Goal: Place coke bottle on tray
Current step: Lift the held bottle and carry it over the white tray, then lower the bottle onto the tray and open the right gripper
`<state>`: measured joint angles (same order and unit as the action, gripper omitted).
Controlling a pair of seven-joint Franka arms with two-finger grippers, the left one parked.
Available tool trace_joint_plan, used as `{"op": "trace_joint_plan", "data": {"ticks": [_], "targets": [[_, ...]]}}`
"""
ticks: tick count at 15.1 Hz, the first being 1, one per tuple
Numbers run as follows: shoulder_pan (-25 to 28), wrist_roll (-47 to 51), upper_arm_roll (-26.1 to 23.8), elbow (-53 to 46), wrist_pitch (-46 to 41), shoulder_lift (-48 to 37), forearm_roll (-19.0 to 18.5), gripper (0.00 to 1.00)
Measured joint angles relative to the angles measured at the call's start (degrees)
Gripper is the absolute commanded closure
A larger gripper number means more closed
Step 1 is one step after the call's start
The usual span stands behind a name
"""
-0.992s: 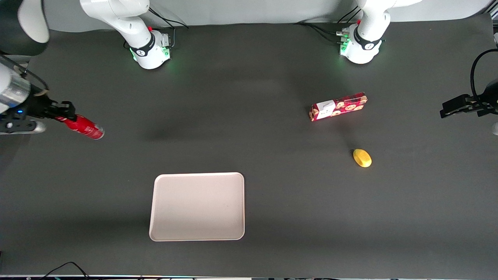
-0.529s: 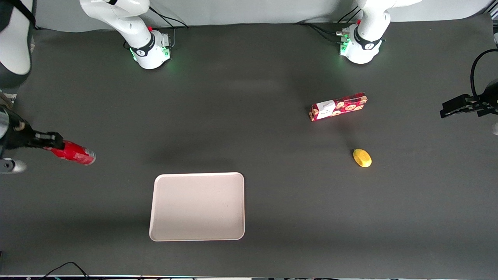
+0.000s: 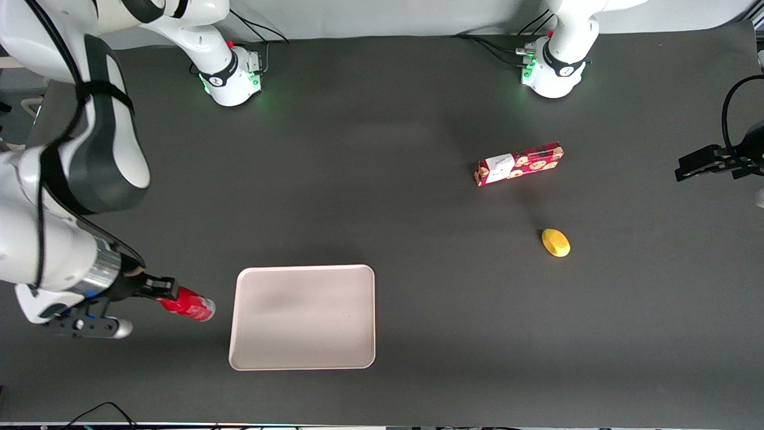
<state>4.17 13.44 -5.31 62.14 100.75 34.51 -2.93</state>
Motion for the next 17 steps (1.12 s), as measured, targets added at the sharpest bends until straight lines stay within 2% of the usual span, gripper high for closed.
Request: {"op": "trace_joint_plan", "data": {"ticks": [4,8,14,16,17], "targets": [[0.02,0.03,-1.82,-0.05,4.24,6.67,-0.62,1.00],[0.24,0.25,-4.74,-0.16,5.65,12.77,-6.86,1.00],[0.54,1.68,-5.28,-0.85,8.53,14.36,-7.45,1.00],[0.54,1.71,-5.28,-0.86,8.57,14.39,-7.45,0.16],[0.54,1.75,-5.28,-0.86,8.60,14.43,-7.45,0.07]]}}
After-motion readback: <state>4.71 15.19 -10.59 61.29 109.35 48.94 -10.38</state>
